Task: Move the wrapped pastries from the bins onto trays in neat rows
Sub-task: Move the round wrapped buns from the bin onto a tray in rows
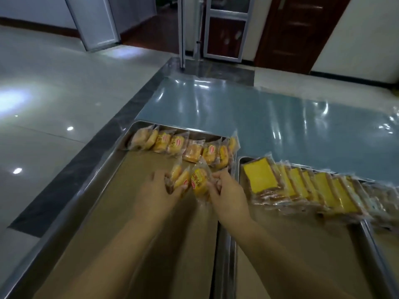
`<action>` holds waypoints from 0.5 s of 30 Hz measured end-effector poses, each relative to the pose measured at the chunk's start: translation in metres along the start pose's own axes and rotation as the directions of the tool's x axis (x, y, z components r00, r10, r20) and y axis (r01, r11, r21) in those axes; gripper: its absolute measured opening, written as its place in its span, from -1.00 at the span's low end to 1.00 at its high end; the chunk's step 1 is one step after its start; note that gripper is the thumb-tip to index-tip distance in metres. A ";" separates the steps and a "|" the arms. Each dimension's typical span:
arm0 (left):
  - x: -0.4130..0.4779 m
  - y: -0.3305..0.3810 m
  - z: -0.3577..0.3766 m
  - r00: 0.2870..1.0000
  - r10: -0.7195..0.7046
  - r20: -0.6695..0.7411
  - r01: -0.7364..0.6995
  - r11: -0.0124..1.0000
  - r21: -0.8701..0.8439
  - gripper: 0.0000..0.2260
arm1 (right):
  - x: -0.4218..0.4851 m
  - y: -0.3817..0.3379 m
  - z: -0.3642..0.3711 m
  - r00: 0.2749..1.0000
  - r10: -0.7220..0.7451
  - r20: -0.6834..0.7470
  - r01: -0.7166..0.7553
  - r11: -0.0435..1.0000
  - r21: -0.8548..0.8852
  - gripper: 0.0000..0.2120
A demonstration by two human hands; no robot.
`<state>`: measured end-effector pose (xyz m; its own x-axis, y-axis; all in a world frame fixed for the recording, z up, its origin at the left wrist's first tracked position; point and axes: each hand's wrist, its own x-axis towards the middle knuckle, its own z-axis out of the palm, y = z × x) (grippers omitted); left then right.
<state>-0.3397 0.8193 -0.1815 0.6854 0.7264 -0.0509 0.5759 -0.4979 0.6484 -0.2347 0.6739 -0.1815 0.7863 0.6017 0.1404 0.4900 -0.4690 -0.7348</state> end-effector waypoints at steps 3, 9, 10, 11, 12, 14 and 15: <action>0.023 -0.005 0.010 0.995 0.055 0.082 -0.058 0.998 0.038 -0.59 | 0.013 0.003 0.022 0.993 0.096 0.065 -0.098 0.995 0.020 -0.92; 0.031 -0.019 0.024 0.930 0.189 0.316 -0.196 0.981 -0.009 -0.18 | 0.005 0.017 0.029 0.968 0.128 0.216 -0.147 0.986 0.075 -0.56; 0.031 -0.023 0.023 0.908 0.209 0.362 -0.213 0.977 -0.028 -0.14 | 0.003 0.021 0.024 0.965 0.124 0.229 -0.139 0.989 0.051 -0.47; 0.031 -0.026 0.023 0.883 0.232 0.408 -0.236 0.971 -0.042 -0.12 | 0.001 0.024 0.019 0.964 0.131 0.229 -0.137 0.990 0.010 -0.41; 0.031 -0.029 0.022 0.859 0.258 0.442 -0.264 0.963 -0.049 -0.11 | -0.001 0.027 0.015 0.966 0.143 0.216 -0.138 0.990 -0.039 -0.41; 0.033 -0.031 0.023 0.841 0.299 0.451 -0.323 0.946 -0.024 -0.14 | -0.004 0.031 0.008 0.970 0.169 0.174 -0.142 0.977 -0.156 -0.52; 0.034 -0.031 0.025 0.845 0.312 0.435 -0.345 0.939 -0.002 -0.17 | -0.005 0.032 0.005 0.972 0.177 0.153 -0.137 0.961 -0.239 -0.52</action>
<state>-0.3227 0.8475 -0.2220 0.9522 0.2529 -0.1711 0.3032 -0.7173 0.6273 -0.2246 0.6591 -0.2090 0.7938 0.6008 -0.0950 0.4529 -0.6881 -0.5669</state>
